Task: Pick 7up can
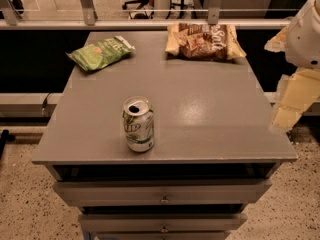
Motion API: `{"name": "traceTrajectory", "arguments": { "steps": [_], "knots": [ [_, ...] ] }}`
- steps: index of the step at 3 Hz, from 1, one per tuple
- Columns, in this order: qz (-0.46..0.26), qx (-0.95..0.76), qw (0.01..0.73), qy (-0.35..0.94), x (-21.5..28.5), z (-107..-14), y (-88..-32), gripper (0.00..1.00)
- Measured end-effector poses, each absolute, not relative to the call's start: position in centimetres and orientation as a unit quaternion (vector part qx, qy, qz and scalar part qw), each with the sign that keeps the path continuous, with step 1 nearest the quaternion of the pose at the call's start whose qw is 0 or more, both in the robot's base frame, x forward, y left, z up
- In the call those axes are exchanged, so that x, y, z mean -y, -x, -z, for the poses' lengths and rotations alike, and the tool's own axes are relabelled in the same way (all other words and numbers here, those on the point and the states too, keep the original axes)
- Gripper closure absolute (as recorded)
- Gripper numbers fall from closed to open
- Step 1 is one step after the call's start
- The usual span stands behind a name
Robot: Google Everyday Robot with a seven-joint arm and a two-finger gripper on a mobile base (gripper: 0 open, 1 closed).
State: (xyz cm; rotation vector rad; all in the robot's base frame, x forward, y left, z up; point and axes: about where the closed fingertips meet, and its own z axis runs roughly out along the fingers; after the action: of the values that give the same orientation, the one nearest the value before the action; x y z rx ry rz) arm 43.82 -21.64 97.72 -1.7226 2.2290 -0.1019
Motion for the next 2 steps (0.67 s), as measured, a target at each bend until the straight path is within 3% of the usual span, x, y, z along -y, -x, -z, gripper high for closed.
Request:
{"name": "traceTrajectory", "arguments": {
  "steps": [2],
  "knots": [
    [0.006, -0.777, 0.176, 0.605, 21.0, -96.6, -44.4, 0.00]
  ]
}}
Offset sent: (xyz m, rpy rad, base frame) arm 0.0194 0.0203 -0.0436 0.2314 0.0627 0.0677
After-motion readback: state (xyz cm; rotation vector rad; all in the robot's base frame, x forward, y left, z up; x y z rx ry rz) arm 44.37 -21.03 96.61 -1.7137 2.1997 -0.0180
